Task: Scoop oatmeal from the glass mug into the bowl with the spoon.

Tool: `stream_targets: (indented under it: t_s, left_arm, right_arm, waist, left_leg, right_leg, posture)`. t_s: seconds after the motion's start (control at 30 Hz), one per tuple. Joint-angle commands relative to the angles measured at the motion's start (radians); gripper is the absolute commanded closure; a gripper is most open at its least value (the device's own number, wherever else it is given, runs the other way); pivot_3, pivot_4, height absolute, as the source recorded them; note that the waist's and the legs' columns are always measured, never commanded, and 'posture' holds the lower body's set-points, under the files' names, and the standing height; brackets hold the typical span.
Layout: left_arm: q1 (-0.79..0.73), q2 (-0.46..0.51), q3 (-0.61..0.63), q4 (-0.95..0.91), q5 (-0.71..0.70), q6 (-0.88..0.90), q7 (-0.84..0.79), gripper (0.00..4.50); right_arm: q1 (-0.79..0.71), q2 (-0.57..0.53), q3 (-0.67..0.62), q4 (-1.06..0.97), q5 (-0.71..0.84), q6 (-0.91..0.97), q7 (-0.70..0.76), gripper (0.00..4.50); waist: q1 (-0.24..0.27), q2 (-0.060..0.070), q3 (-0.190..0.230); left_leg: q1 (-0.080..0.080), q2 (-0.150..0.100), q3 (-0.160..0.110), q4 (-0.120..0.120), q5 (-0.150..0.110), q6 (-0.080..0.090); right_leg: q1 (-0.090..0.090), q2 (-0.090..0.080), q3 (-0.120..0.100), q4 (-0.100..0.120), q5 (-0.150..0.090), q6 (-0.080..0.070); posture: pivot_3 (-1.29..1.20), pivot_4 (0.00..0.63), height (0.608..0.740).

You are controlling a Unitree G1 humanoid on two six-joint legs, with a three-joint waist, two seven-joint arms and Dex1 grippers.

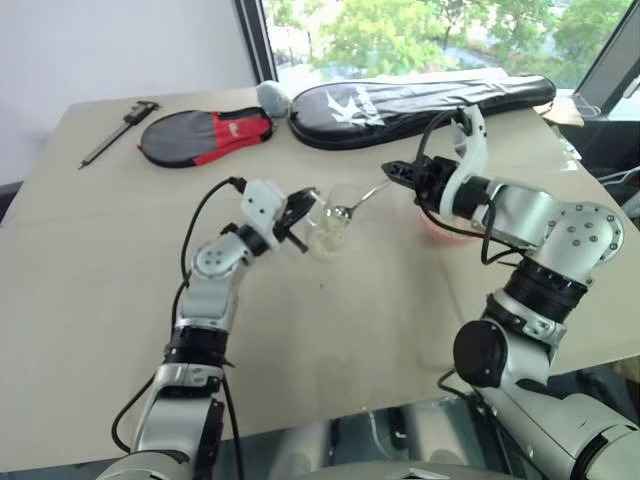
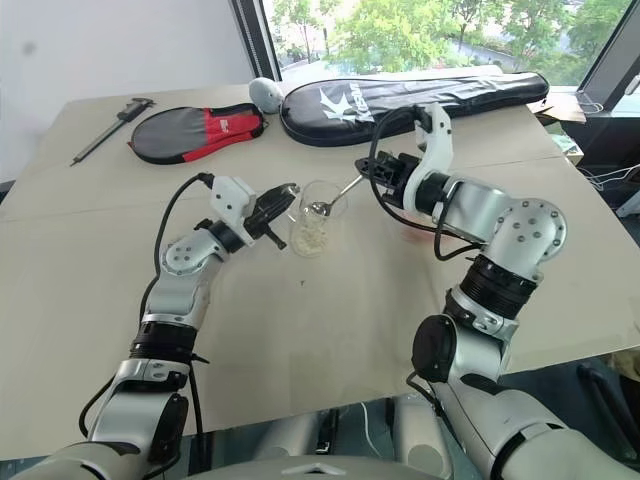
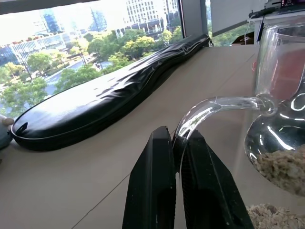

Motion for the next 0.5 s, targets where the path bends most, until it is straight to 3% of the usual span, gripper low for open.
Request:
stream_targets:
  t_s: [0.03, 0.37, 0.5]
  left_arm:
    - [-0.046, -0.046, 0.013, 0.015, -0.003, -0.060, 0.051, 4.37]
    - [-0.140, -0.141, 0.012, 0.206, 0.052, -0.221, 0.145, 4.37]
    - [-0.179, -0.149, 0.020, 0.308, 0.063, -0.305, 0.161, 4.37]
  right_arm:
    - [-0.026, -0.029, -0.076, 0.014, 0.143, 0.006, -0.100, 4.50]
    - [-0.045, -0.076, -0.207, 0.115, 0.437, -0.001, -0.404, 4.50]
    - [-0.014, -0.113, -0.176, 0.153, 0.616, -0.088, -0.550, 4.50]
  waist:
    - [0.000, 0.000, 0.000]
    - [0.001, 0.000, 0.000]
    - [0.001, 0.000, 0.000]
  left_leg:
    - [0.000, 0.000, 0.000, 0.000, 0.000, 0.000]
    - [-0.001, 0.001, 0.001, 0.000, -0.002, 0.003]
    - [-0.001, 0.000, 0.002, 0.001, -0.002, 0.004]
  right_leg:
    - [0.000, 0.000, 0.000, 0.000, 0.000, 0.000]
    - [0.000, 0.000, 0.001, 0.000, 0.000, 0.000]
    - [0.000, 0.000, 0.001, 0.000, 0.000, 0.000]
  posture:
    - [0.00, 0.150, 0.740]
    - [0.00, 0.150, 0.740]
    - [0.00, 0.150, 0.740]
